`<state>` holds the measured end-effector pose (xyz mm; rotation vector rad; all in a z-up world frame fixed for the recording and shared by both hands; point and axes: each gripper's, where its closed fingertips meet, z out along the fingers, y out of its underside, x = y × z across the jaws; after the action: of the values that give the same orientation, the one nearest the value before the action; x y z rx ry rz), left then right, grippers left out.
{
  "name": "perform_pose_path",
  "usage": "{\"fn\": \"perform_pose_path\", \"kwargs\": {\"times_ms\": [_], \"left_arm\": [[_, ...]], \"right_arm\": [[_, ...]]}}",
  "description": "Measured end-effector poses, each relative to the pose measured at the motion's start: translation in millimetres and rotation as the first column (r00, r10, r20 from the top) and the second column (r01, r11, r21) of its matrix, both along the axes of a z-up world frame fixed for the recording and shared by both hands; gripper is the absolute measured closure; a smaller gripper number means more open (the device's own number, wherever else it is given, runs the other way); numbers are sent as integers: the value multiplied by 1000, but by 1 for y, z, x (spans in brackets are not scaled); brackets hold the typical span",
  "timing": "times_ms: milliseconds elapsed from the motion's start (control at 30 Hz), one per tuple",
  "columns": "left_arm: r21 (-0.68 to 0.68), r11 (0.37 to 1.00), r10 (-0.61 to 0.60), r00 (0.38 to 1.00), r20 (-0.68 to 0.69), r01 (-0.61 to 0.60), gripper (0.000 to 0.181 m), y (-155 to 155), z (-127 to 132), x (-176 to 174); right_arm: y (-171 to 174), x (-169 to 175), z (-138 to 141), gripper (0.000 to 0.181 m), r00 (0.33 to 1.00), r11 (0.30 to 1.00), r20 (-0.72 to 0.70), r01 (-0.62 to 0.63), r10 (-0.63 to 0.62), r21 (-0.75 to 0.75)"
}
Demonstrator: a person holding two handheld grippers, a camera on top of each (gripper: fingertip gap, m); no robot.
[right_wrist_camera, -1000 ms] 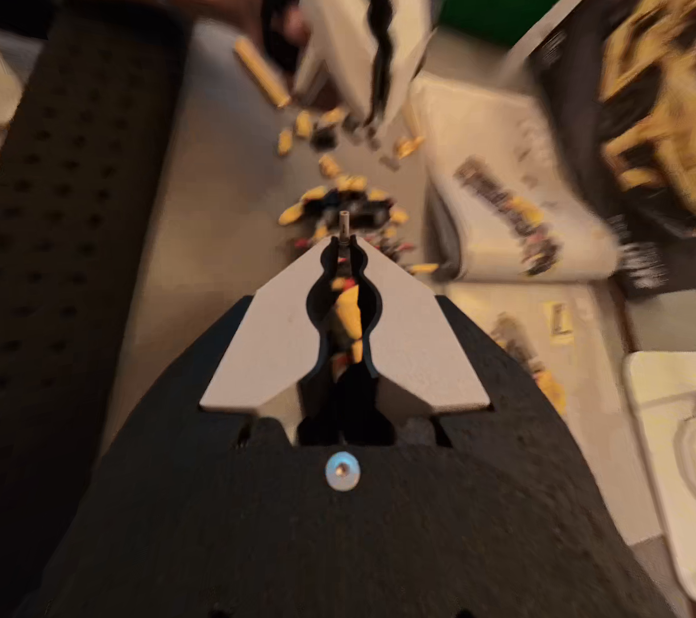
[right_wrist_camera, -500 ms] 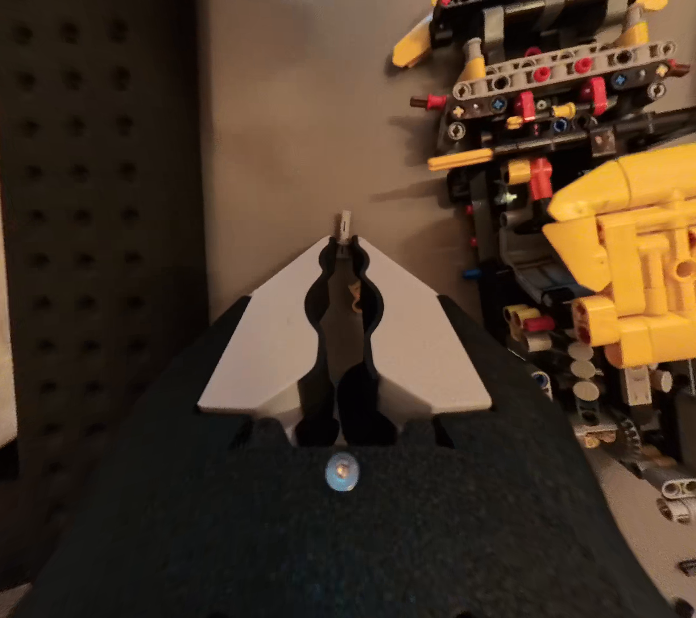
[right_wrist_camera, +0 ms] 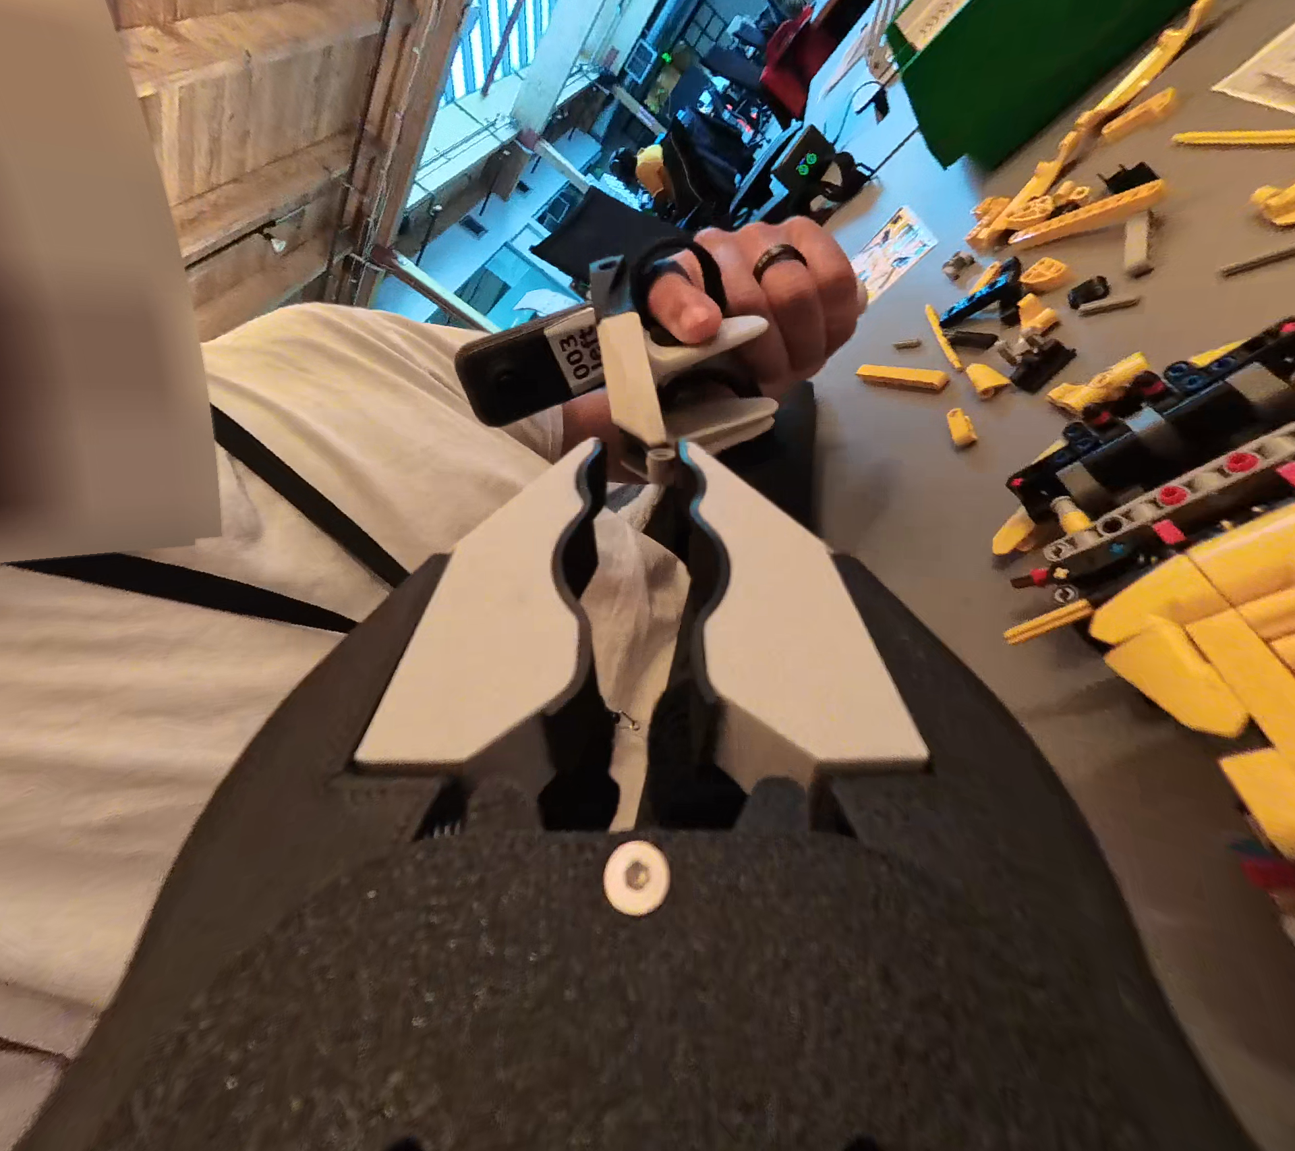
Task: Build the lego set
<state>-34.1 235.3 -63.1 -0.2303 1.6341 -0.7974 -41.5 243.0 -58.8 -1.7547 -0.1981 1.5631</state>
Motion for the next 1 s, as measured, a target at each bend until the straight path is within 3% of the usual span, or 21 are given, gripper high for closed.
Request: {"fn": "perform_pose_path", "kwargs": {"times_ms": [67, 133, 200, 333, 433, 500, 567, 667, 733, 800, 933, 1000], "left_arm": [[-9, 1000, 9, 1000, 6, -9, 177, 0, 2, 1], [-37, 999, 22, 999, -26, -23, 177, 2, 1, 3], [-171, 985, -1, 996, -84, -13, 176, 3, 2, 5], [-538, 842, -193, 958, -212, 51, 176, 1, 13, 6], [-659, 750, -287, 927, -241, 61, 177, 2, 14, 6], [-688, 723, -312, 920, -238, 67, 177, 2, 14, 6], [-636, 770, -253, 941, -224, 56, 178, 6, 13, 7], [-486, 874, -123, 975, -183, 19, 178, 11, 11, 9], [-393, 919, -67, 985, -158, 0, 177, 12, 8, 9], [-301, 953, -19, 991, -133, -22, 177, 12, 4, 10], [-117, 988, 101, 994, -29, -104, 178, 15, 6, 11], [3, 991, 137, 990, 16, -137, 177, 14, 2, 11]], "right_arm": [[0, -1, -5, 175, 999, 1000, 54, 5, -6, 21], [3, 1, -6, 175, 994, 998, 102, 41, -47, 56], [4, 4, -4, 175, 980, 988, 177, 73, -97, 135], [2, 6, 6, 175, 923, 931, 323, 85, -208, 356], [5, 9, 8, 175, 860, 881, 430, 48, -276, 470], [5, 8, 9, 175, 838, 865, 461, 26, -292, 501], [7, 10, 8, 174, 861, 896, 440, 39, -255, 442], [7, 15, 19, 159, 947, 935, 249, 109, -201, 338], [8, 16, 15, 156, 971, 964, 178, 116, -161, 238], [8, 17, 14, 169, 977, 967, 129, 137, -168, 216], [10, 14, -9, 162, 975, 983, 152, 142, -159, 119], [11, 13, -8, 161, 986, 986, 75, 145, -151, 84]]}}
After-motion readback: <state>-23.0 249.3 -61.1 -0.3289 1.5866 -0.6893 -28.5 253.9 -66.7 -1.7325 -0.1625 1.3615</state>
